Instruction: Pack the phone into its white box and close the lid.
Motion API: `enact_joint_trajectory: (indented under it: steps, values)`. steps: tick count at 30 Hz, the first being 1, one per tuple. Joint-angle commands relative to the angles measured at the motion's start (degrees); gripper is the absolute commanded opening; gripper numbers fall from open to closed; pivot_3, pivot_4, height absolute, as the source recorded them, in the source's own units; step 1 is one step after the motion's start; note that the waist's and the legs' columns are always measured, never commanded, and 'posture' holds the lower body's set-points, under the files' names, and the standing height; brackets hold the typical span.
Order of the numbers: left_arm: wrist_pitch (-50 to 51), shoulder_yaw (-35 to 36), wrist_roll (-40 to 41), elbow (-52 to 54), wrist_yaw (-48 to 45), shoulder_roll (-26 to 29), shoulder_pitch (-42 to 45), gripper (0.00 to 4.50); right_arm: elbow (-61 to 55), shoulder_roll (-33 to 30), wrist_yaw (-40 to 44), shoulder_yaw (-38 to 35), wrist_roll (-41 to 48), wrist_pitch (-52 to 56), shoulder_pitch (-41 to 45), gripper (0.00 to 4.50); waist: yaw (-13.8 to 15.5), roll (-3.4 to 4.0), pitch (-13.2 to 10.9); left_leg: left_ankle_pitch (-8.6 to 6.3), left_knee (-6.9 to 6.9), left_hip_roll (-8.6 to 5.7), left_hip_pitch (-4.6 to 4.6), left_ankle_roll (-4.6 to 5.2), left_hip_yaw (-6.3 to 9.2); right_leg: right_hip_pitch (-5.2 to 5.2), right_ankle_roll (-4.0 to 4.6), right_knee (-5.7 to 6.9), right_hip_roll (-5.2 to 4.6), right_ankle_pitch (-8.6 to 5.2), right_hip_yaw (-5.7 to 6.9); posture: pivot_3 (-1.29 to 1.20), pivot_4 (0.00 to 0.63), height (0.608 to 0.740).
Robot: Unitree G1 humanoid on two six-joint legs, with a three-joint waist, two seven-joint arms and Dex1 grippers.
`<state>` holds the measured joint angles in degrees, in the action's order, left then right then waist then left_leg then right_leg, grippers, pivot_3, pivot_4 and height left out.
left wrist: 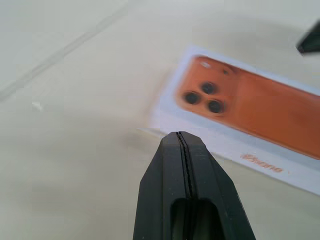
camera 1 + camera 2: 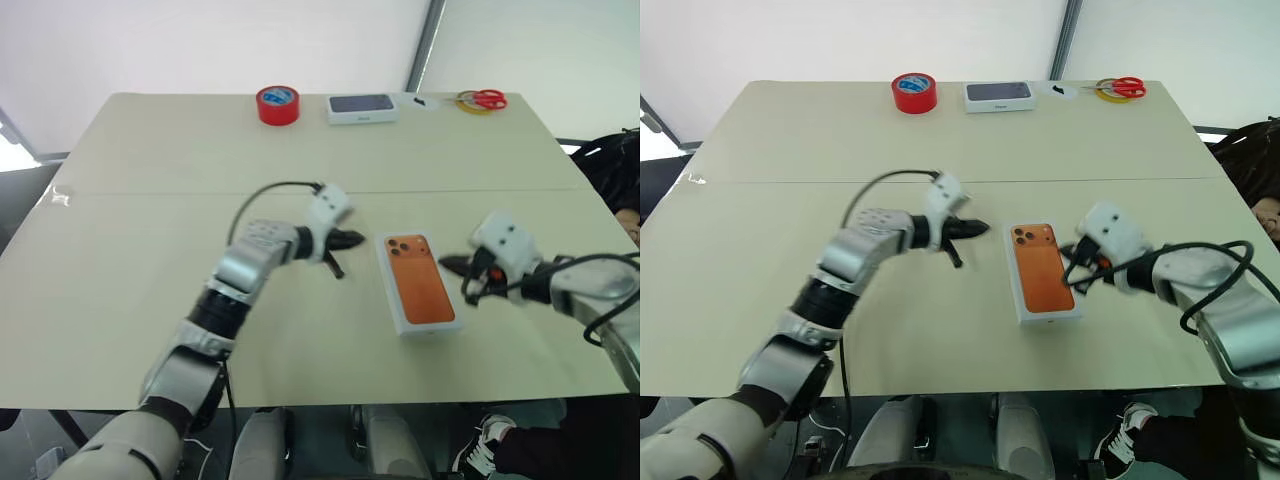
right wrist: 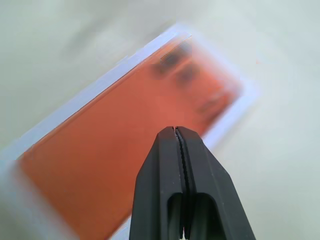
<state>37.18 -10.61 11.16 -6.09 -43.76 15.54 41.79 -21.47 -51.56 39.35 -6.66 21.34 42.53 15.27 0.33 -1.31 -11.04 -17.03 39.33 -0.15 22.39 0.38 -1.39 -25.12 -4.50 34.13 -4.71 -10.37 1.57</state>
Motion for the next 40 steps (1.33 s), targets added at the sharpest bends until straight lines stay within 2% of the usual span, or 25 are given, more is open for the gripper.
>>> enact_joint_trajectory:
  steps: [1,8,14,25,36,40]
  values:
    - [0.61,12.16,2.88,9.28,1.73,8.23,-6.97,0.0,10.78,3.88,-3.85,-3.92,-1.91,-6.11,5.45,0.02,-0.62,0.03,0.01,0.0,-0.01,0.01,-0.01,0.0,-0.02,-0.02,-0.01,0.02,0.0,0.0,-0.01,0.0,0.15,0.732]
    - [2.95,27.44,6.67,14.91,6.28,16.4,-19.88,0.0,22.91,8.33,-2.45,-4.26,-2.02,-10.75,10.65,0.02,0.29,0.02,0.01,0.01,-0.06,-0.06,0.03,-0.02,0.0,-0.02,0.0,0.05,-0.1,0.01,0.03,0.0,0.15,0.732]
    - [5.07,33.35,8.64,19.7,9.45,18.47,-27.35,0.0,26.32,9.14,0.25,-3.0,-2.28,-13.05,10.82,0.02,0.37,0.01,0.01,0.02,-0.01,-0.13,-0.03,-0.03,0.01,0.12,0.03,0.0,-0.21,-0.01,0.07,0.0,0.15,0.732]
    - [6.19,33.97,10.8,22.0,12.54,19.58,-30.19,0.0,25.95,10.45,2.08,-0.93,-3.0,-13.48,10.75,0.02,0.31,0.01,0.01,0.02,-0.02,-0.1,-0.06,-0.04,0.01,0.12,0.01,0.04,-0.18,0.0,0.08,0.0,0.15,0.732]
    - [5.62,32.97,11.52,20.95,14.38,19.71,-28.43,0.0,26.32,11.09,1.01,-1.8,-2.92,-13.25,10.85,0.02,0.29,0.01,0.01,0.02,-0.02,-0.1,-0.07,-0.04,0.0,0.11,0.02,0.04,-0.18,0.0,0.08,0.0,0.15,0.732]
    - [6.59,33.63,12.33,22.97,15.12,19.81,-28.74,0.0,28.44,10.86,2.43,-0.1,-3.92,-14.06,12.03,0.02,0.28,0.01,0.01,0.02,-0.02,-0.11,-0.07,-0.04,0.0,0.11,0.02,0.05,-0.18,0.0,0.08,0.0,0.15,0.732]
